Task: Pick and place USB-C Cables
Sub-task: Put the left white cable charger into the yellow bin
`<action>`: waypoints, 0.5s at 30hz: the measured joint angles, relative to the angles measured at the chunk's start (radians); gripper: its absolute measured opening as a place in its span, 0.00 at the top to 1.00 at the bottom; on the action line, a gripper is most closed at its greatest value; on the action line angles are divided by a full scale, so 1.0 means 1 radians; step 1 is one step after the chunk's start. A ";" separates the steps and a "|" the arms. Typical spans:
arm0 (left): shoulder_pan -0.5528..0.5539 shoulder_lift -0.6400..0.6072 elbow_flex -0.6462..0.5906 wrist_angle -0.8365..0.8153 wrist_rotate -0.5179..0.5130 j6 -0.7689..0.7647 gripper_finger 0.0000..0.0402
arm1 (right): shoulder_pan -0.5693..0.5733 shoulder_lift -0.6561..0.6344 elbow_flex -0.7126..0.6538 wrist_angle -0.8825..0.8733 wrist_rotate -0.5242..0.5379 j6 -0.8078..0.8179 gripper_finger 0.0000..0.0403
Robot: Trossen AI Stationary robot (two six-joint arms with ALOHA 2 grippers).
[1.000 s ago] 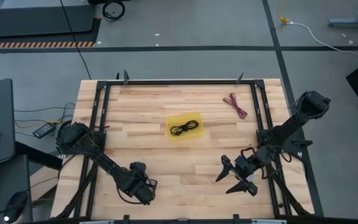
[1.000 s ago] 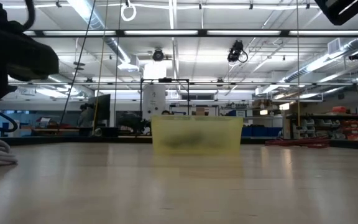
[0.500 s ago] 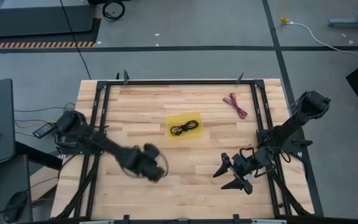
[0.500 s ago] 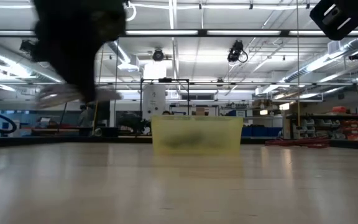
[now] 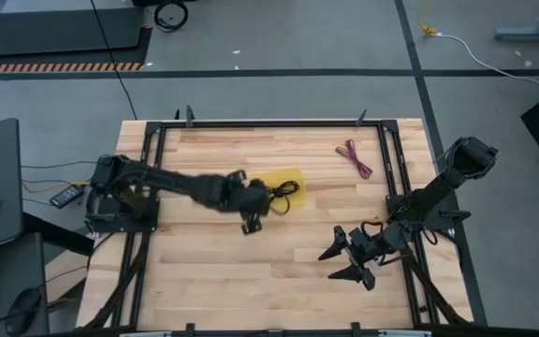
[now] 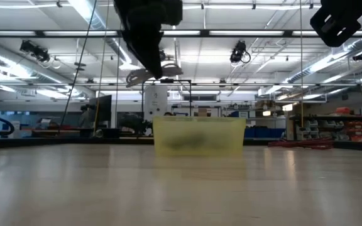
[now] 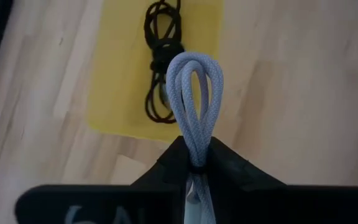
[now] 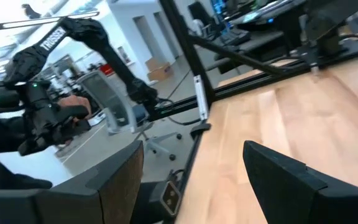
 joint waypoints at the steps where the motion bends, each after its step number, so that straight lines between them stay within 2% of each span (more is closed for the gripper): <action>1: 0.030 0.000 -0.004 0.007 0.027 0.038 0.88 | 0.000 0.000 0.000 -0.001 0.014 -0.005 0.30; 4: 0.121 0.001 -0.008 0.017 0.080 0.129 0.86 | 0.000 0.000 0.000 -0.002 0.047 -0.033 0.30; 8: 0.219 0.000 -0.008 0.124 0.163 0.244 0.88 | -0.012 0.000 0.000 -0.002 0.099 -0.061 0.30; 12: 0.294 0.007 -0.008 0.220 0.264 0.316 0.89 | -0.036 0.000 0.000 -0.002 0.114 -0.071 0.30; 15: 0.332 0.031 -0.008 0.238 0.300 0.354 0.89 | -0.054 0.001 0.000 -0.004 0.115 -0.085 0.30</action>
